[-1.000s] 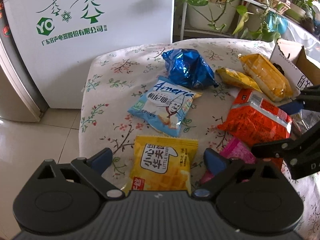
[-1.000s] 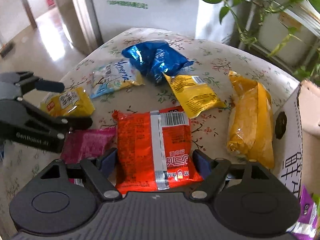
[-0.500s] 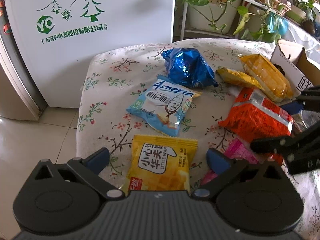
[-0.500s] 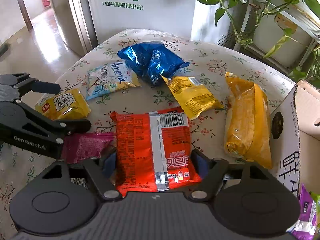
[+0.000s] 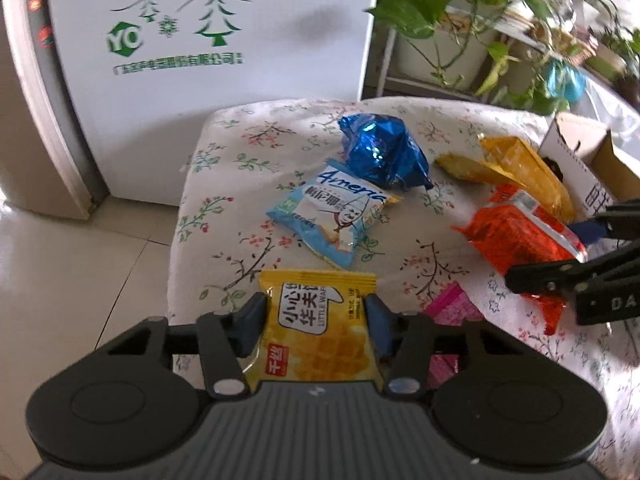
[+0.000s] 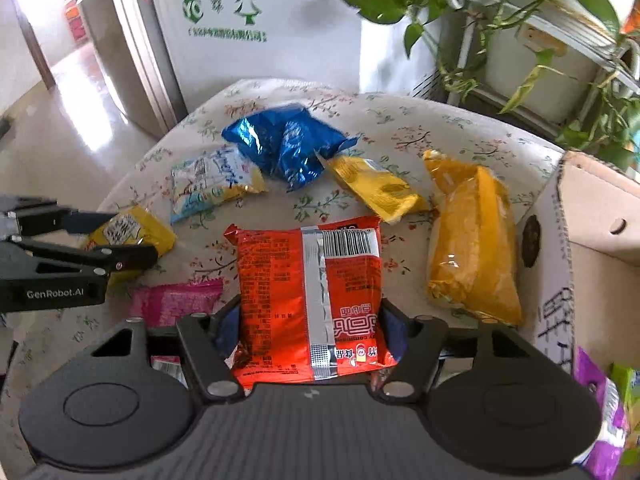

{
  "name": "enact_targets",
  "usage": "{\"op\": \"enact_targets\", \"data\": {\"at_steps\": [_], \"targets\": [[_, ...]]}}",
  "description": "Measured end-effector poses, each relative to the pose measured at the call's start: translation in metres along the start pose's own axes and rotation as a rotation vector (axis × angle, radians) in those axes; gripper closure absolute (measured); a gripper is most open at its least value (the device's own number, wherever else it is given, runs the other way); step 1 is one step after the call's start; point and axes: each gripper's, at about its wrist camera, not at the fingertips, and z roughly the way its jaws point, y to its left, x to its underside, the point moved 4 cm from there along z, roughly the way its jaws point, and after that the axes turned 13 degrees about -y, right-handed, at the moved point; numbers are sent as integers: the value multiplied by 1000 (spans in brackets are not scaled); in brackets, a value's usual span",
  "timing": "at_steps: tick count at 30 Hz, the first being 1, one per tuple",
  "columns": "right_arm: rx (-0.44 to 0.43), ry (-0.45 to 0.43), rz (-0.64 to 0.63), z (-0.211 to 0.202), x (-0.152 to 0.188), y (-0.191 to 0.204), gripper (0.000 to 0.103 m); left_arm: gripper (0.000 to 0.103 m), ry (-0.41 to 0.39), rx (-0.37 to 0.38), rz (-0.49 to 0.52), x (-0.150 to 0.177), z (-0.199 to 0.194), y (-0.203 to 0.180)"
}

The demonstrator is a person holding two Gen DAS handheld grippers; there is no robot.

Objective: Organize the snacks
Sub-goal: 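Close the left tool on the yellow waffle bag while the right tool lifts the red-orange bag, then carry both bags over the cardboard box and open both tools to drop them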

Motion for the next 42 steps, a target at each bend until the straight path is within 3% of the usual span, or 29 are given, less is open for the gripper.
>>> {"op": "enact_targets", "data": {"at_steps": [6,23,42], "targets": [[3,-20,24,-19,3,-1,29,51,-30,-41,-86,5,-18,4],[-12,-115,123,-80,10,3,29,51,-134,-47,-154,10,-83,-25],[12,-197,173,-106,-4,-10,29,51,-160,-35,-129,0,-103,-62]]}}
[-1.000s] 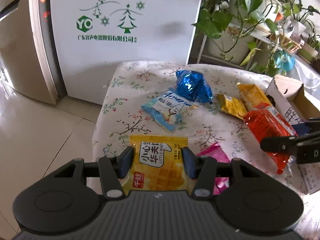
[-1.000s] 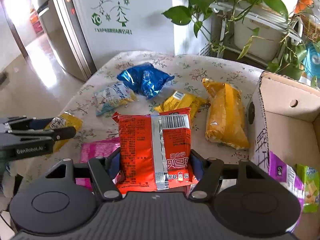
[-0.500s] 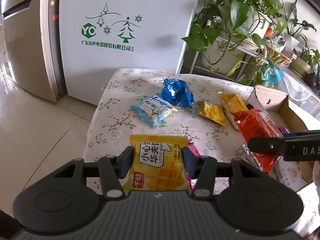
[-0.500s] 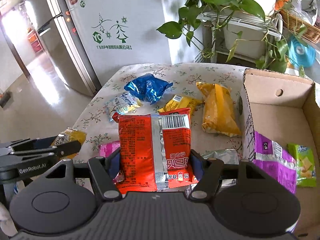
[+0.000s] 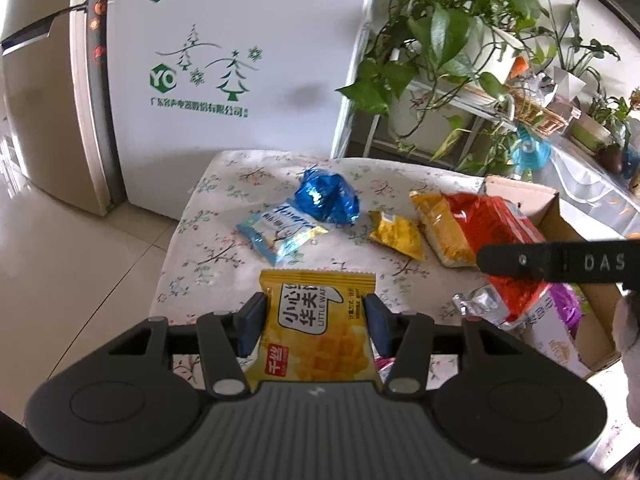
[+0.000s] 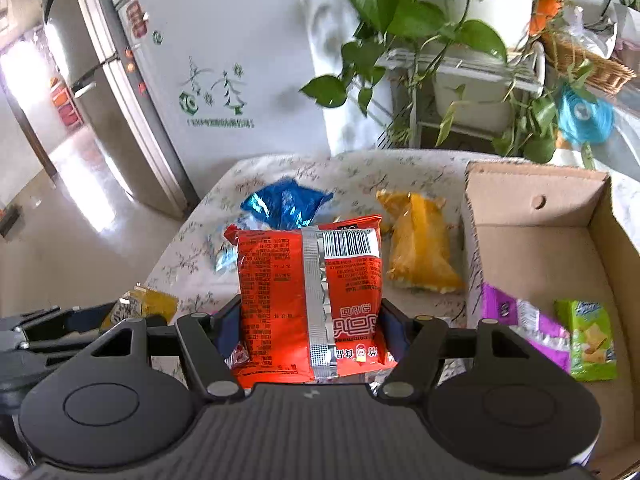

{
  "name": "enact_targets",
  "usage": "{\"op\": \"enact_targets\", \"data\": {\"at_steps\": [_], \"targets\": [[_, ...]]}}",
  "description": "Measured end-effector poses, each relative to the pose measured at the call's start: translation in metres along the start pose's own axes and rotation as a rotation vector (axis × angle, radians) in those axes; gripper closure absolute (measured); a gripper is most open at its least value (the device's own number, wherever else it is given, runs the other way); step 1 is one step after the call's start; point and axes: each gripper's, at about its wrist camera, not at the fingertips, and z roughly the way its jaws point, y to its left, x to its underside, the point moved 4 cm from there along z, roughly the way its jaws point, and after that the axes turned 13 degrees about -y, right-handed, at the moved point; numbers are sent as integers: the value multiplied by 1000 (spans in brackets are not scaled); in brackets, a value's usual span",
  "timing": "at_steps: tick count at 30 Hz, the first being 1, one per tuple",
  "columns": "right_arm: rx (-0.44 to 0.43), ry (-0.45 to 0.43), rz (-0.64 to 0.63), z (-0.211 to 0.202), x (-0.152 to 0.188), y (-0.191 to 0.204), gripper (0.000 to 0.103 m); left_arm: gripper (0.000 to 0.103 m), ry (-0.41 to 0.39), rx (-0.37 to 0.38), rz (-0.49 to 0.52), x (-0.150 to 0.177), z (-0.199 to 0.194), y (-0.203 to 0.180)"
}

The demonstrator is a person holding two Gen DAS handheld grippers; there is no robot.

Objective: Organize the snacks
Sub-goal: 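Carry both bags over the cardboard box and open both tools to drop them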

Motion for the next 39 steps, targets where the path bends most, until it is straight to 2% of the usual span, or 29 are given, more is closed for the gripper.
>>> {"op": "enact_targets", "data": {"at_steps": [6,13,28,33,39], "targets": [[15,-45,1,-11,-12,-7,29,51,-13,26,9,-8,-1,-19],[52,-107,9,-31,-32,-30,29,51,-19,97,4,-20,4,-51],[296,-207,156,-82,-53,-127,29,51,5,333,41,-31,27,-174],[337,-221,199,-91,-52,-143,29,51,28,393,47,-27,32,-206],[366,-218,223,-96,-50,-152,29,51,54,429,58,-20,39,-233]]}}
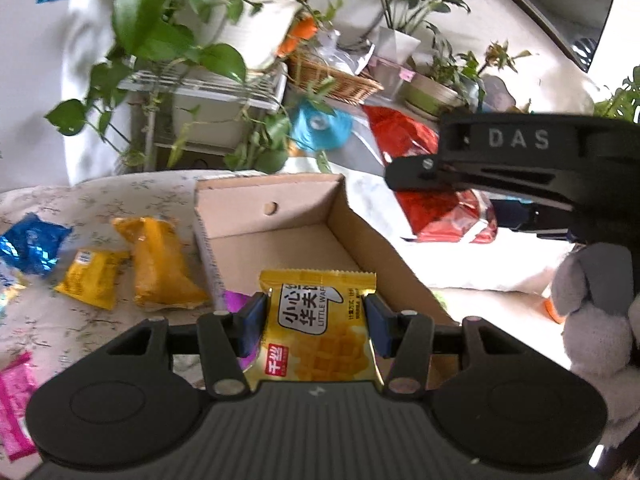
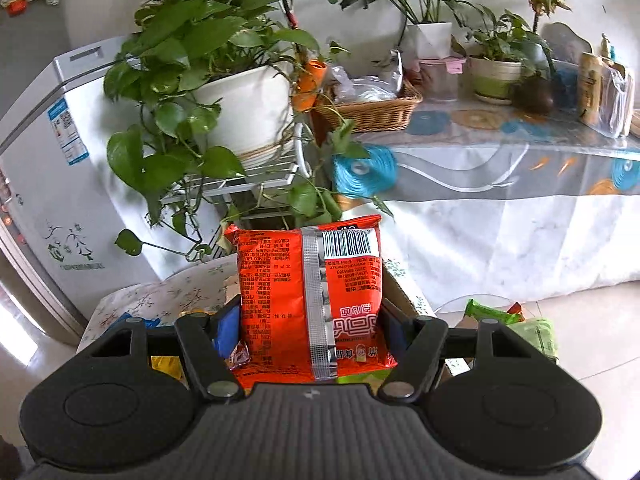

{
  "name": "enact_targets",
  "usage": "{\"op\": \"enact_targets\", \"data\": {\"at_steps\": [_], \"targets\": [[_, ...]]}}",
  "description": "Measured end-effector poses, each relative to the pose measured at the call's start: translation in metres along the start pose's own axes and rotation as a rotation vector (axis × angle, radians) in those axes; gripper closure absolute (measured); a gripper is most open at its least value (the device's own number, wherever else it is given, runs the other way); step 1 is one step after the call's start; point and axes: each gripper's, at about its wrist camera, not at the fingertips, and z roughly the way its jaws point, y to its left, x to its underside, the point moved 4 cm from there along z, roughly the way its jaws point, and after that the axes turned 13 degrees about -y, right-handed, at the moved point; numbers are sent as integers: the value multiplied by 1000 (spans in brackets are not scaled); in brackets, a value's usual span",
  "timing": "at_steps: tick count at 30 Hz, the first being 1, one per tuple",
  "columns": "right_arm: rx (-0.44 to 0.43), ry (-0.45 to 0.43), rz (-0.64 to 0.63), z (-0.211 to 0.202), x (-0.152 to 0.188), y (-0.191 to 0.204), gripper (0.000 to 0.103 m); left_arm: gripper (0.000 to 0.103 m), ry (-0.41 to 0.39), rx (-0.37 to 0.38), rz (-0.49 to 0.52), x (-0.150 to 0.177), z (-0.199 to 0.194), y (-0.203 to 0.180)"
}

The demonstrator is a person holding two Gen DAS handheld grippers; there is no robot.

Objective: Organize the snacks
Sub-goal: 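Carry both bags over the cardboard box and open both tools to drop them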

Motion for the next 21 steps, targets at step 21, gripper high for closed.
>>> {"op": "enact_targets", "data": {"at_steps": [21], "targets": [[25,21,55,11,2,-2,17,23,-18,3,-30,-12,-12,15]]}}
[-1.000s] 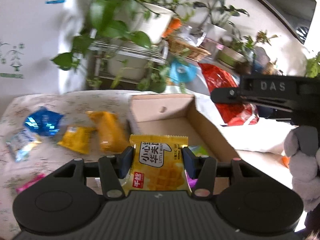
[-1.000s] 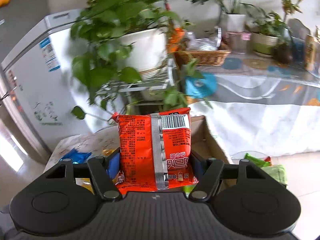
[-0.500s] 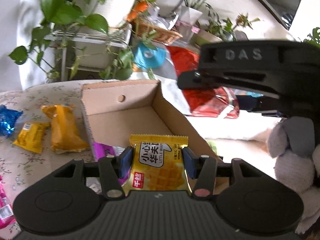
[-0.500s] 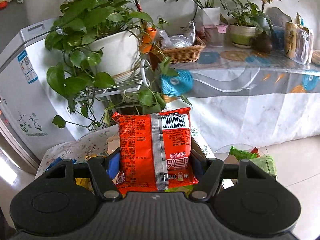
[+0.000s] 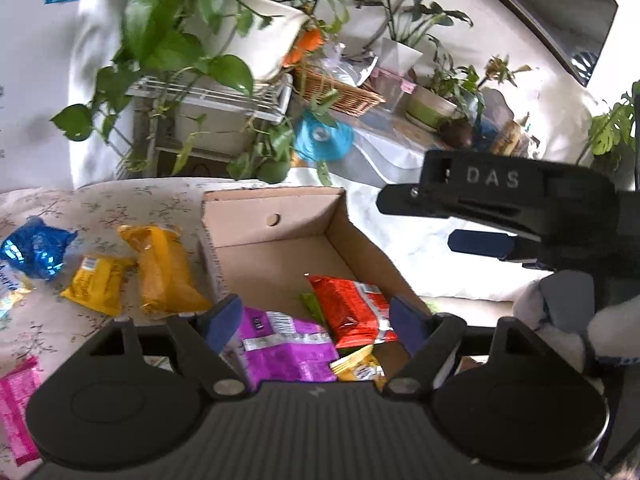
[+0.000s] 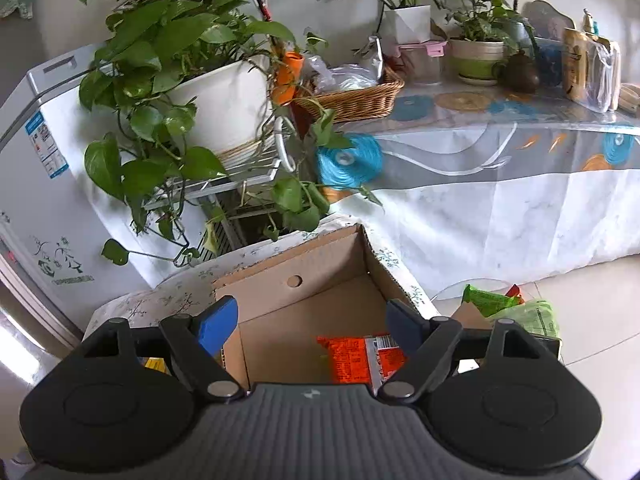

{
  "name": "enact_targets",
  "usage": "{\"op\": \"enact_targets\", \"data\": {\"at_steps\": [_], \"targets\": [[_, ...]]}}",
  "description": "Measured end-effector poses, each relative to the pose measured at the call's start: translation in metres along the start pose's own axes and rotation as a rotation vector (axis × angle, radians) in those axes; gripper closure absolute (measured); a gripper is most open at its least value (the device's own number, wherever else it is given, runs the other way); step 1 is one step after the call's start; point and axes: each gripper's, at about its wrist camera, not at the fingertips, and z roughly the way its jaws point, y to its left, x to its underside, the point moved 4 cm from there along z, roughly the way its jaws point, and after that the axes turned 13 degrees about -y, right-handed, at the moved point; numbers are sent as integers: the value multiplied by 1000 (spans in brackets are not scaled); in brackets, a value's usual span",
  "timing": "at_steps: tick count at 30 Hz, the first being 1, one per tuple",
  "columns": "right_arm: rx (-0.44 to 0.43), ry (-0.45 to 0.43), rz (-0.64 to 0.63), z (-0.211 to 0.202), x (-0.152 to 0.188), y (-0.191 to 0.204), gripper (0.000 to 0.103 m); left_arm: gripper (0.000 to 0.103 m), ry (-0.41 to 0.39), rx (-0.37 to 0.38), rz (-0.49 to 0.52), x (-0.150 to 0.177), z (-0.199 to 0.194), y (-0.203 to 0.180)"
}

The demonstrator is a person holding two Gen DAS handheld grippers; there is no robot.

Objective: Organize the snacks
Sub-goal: 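Carry both bags over the cardboard box and open both tools to drop them, then withdraw both tools from the box back over the remaining snacks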

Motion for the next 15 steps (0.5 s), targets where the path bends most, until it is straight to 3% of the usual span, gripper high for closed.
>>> {"op": "enact_targets", "data": {"at_steps": [15], "targets": [[-94,45,-76,9,12,34,16,21,-15,-116,-25,-7,-46,66]]}}
